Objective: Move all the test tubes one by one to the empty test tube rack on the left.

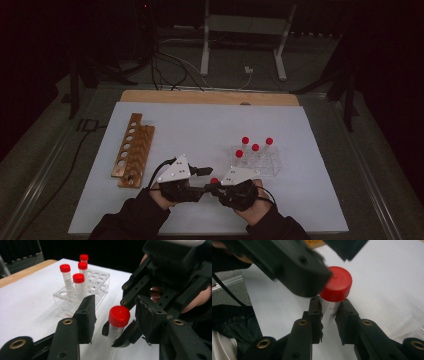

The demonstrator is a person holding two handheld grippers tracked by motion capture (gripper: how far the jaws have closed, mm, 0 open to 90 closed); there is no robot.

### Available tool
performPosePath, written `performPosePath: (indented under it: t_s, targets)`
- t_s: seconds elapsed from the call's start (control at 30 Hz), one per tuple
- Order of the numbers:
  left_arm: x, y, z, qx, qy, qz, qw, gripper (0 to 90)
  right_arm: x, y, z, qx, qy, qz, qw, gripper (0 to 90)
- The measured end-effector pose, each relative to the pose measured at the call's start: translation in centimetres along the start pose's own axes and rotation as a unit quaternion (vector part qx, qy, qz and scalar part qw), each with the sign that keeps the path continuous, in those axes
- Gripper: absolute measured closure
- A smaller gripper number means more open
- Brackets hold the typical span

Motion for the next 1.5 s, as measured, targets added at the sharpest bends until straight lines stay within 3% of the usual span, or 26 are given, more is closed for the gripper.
performPosePath:
  t_s: [0.47,1.0,1.23,1.5]
  targets:
    - [0.4,-0.6,0.4,-0.013,-0.016,0.007,0.9998,70.0,-0.1,0.1,-0.1,0.001,0.001,0.0,1.0,75.3]
    - [0.0,-0.5,0.1,-0.012,-0.009,0.005,0.9999,72.2,0.1,0.1,-0.2,0.012,-0.001,-0.004,0.9999,73.7]
    - [-0.8,0.3,-0.5,-0.007,-0.021,-0.017,0.9996,72.3,0.6,0.4,-0.3,0.026,-0.007,0.006,0.9996,55.1]
    - [-2.0,1.2,-1.1,0.0,-0.02,-0.036,0.9992,72.3,1.0,1.2,-0.9,0.057,-0.019,0.009,0.9981,37.7]
Point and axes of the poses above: each handheld gripper's, and its own axes: y roughly backward along the jaws, z roughly out of its underside, x roughly to its right, the point moved 8 cm from there along -y, roughly forward along the jaws, and after that the axes turned 12 degrees about x, right-handed, at the moved point
